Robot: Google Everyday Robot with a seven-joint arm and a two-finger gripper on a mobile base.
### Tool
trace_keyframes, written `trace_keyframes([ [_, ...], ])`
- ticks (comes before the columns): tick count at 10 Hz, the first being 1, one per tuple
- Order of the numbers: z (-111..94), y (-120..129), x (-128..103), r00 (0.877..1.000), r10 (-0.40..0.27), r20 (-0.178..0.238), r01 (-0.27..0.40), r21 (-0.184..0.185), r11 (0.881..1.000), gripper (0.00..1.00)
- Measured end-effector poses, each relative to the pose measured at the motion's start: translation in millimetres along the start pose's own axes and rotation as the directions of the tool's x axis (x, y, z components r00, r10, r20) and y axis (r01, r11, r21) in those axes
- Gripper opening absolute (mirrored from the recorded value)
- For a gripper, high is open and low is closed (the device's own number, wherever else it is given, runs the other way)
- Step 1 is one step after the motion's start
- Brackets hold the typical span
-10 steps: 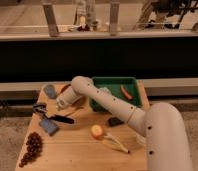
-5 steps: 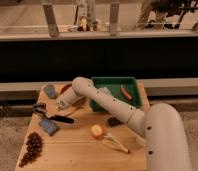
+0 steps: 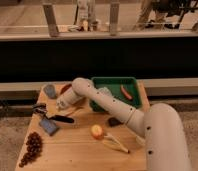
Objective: Place brush in metal cup
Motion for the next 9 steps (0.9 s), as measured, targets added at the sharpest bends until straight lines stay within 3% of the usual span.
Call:
trace_keyframes([
  [3, 0.8, 2.8, -2.5, 1.0, 0.004, -0.002, -0.004, -0.007, 1.0, 0.74],
  [4, 1.4, 3.9, -3.8, 1.0, 0.005, -0.002, -0.005, -0.008, 1.0, 0.79],
  [9, 1.5, 7.7, -12.1, 1.0, 0.014, 0.006, -0.014, -0.037, 0.999, 0.8],
])
